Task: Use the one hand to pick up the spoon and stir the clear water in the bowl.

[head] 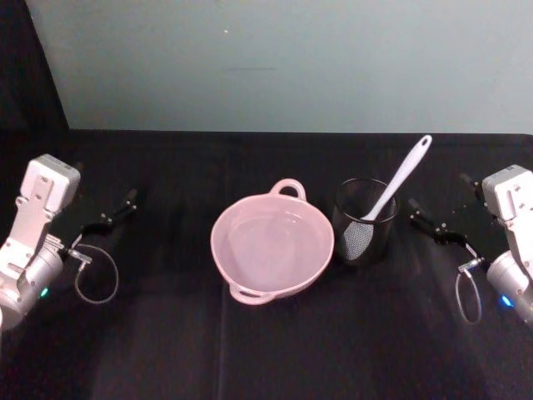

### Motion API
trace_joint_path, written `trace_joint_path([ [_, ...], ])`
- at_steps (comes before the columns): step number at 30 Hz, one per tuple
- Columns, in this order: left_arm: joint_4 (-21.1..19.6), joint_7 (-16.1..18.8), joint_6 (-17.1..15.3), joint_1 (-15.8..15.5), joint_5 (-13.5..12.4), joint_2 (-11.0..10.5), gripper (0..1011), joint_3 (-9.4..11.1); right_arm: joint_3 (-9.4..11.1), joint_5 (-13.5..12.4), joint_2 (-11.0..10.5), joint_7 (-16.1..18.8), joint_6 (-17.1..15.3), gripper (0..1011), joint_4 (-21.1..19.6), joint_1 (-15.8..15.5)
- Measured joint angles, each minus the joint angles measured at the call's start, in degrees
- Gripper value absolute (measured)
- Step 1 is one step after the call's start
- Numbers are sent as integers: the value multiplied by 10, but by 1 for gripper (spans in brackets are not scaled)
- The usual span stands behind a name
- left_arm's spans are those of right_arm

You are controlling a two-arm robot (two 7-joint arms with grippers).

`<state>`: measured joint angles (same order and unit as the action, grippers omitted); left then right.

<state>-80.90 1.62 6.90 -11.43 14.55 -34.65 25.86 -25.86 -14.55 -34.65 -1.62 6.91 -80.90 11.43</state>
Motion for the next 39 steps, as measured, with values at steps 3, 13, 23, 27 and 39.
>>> trace_joint_path([
  [3,0,0,0,0,0,0,1011,0,0,0,0,0,0,1003,0,0],
  [13,0,0,0,0,0,0,1011,0,0,0,0,0,0,1002,0,0],
  [23,0,0,0,0,0,0,1011,0,0,0,0,0,0,1003,0,0],
  [27,0,0,0,0,0,0,1011,0,0,0,0,0,0,1002,0,0],
  [39,0,0,0,0,0,0,1011,0,0,0,0,0,0,1003,0,0],
])
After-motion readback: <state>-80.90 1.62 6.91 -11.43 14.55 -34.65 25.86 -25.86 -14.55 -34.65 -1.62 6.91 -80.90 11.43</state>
